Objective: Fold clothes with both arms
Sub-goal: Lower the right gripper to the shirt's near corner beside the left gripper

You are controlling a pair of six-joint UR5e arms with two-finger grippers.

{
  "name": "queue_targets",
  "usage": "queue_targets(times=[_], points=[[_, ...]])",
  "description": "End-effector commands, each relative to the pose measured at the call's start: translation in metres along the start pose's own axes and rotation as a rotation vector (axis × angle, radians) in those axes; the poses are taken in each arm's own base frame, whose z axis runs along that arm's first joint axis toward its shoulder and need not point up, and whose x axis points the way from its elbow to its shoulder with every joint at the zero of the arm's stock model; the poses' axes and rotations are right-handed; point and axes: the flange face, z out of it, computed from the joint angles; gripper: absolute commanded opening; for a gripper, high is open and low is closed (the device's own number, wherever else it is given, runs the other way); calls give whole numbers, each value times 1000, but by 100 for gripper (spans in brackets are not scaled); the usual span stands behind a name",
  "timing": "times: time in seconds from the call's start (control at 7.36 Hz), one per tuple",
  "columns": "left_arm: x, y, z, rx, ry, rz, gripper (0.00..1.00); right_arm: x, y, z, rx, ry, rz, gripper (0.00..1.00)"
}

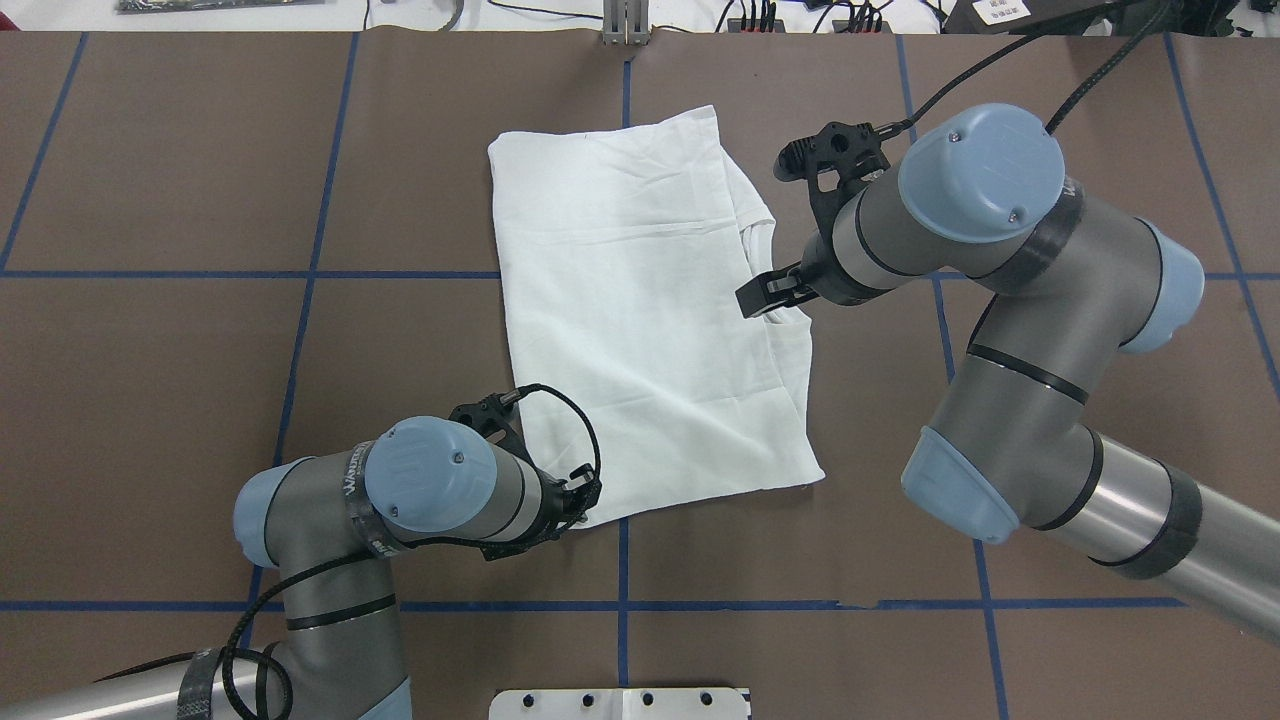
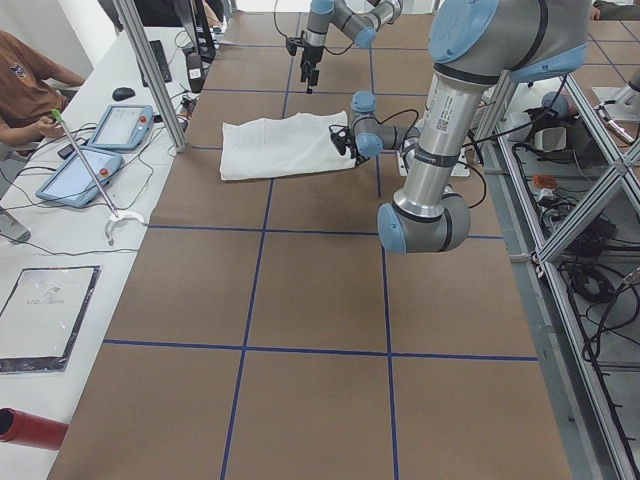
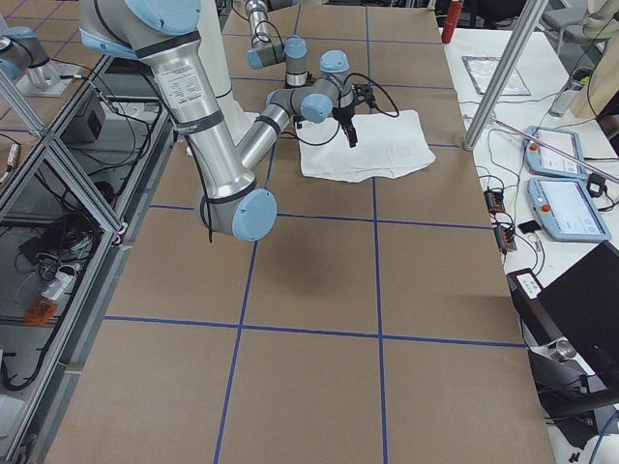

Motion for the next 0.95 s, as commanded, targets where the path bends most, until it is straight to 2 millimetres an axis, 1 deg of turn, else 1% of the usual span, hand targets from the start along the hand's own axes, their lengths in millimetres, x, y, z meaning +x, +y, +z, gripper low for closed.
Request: queue_targets(times=[0.0, 0.14, 0.27, 0.41, 0.54, 0.68, 0.82], points=[[1, 1, -1, -1, 3, -26, 15, 1, 0, 0, -1, 2, 2, 100], [2, 0, -5, -1, 9, -48, 0, 2, 1, 1, -2, 3, 2, 100], [0, -1, -8, -1, 13, -47, 0, 3, 3, 1, -4, 3, 5, 100], [-2, -4, -14, 3, 13, -40, 0, -2, 8, 1, -18, -12, 53, 100], [-6, 0, -29, 8, -12, -39, 0, -17, 22, 1, -54, -49, 141, 100], [-18, 6, -52, -7, -33, -40, 0, -37, 41, 9, -91, -65, 225, 100], [-24, 6, -62, -12, -30, -38, 0, -50, 64, 22, -130, -58, 334, 100]])
